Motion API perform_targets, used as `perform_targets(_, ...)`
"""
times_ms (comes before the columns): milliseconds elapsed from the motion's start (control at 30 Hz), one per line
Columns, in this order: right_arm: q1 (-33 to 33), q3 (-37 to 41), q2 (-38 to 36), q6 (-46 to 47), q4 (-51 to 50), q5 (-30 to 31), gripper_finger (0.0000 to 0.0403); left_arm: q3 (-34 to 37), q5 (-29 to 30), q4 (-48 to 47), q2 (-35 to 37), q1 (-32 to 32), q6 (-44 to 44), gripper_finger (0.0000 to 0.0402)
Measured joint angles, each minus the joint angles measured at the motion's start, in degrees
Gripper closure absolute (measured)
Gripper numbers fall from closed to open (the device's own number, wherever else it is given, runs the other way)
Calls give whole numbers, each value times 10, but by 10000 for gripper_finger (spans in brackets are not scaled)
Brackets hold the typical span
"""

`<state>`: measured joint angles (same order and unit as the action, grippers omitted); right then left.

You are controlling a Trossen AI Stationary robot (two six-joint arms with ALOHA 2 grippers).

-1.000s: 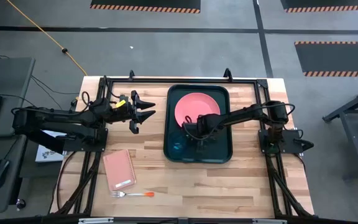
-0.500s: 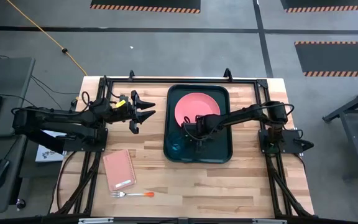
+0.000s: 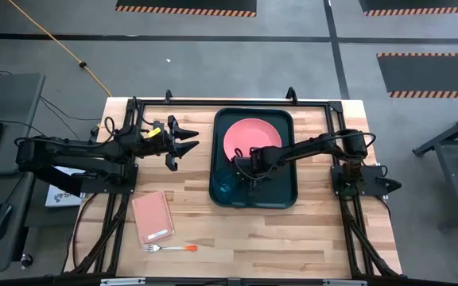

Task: Pick and place plate/cup/fork/spoon on tray
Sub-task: Put the black spoon on the black tray to the bottom of the pink plate, then put the orange fork on the black table tray to the bottom of the black spoon

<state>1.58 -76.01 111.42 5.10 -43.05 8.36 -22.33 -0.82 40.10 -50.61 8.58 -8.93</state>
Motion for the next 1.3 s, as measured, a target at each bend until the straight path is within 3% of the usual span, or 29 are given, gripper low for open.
perform_targets(500,0,-1,16,4,13,-22,400,0,0,-1,0,0,0,252)
perform_targets(833,-1,-2,26,-2,17,-22,337,0,0,-4,0,0,0,252)
perform_targets(1300,0,1,5,-2,7,6,290,0,0,-4,0,0,0,252)
